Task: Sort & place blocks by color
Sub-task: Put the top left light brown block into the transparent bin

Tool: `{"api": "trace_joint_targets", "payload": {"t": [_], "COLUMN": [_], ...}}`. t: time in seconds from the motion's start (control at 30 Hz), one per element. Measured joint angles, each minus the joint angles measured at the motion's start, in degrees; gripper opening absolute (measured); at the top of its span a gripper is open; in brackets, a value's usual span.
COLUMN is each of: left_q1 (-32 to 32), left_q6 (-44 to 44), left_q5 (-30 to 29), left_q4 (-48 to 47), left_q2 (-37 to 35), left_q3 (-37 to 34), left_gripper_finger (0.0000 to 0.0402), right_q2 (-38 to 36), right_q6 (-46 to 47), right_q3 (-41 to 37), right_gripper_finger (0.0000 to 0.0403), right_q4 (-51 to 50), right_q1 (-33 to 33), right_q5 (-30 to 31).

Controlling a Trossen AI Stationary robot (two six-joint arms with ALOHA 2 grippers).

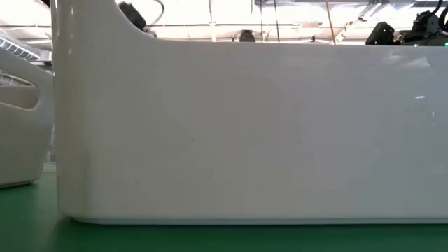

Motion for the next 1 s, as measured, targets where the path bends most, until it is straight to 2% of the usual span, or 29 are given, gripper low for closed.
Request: {"api": "trace_joint_targets", "payload": {"t": [0.23,0.37,0.6,0.73,1.0], "left_q1": [-4.35,-8.18,-15.72,-18.80,-26.26], "left_q6": [0.03,0.61,-0.48,-4.05,-19.92], "left_q5": [5.66,8.33,8.31,6.81,4.55], "left_q4": [15.79,21.12,21.40,21.50,21.29], "left_q2": [-2.27,-2.28,-2.28,-2.28,-2.28], "left_q3": [0.04,0.08,0.08,0.08,0.09], "left_gripper_finger": [0.0129,0.0129,0.0129,0.0129,0.0129], "right_q2": [-0.01,-0.02,0.00,0.00,-0.02], "right_q6": [0.00,0.00,0.00,0.00,0.00], "right_q3": [0.01,0.00,0.00,0.02,0.01], "right_gripper_finger": [0.0223,0.0223,0.0223,0.0223,0.0223], "right_q4": [0.01,0.00,0.00,0.00,0.01], "right_q1": [0.00,0.00,-0.01,0.00,0.00], "right_q5": [0.02,0.00,0.01,0.01,0.00]}}
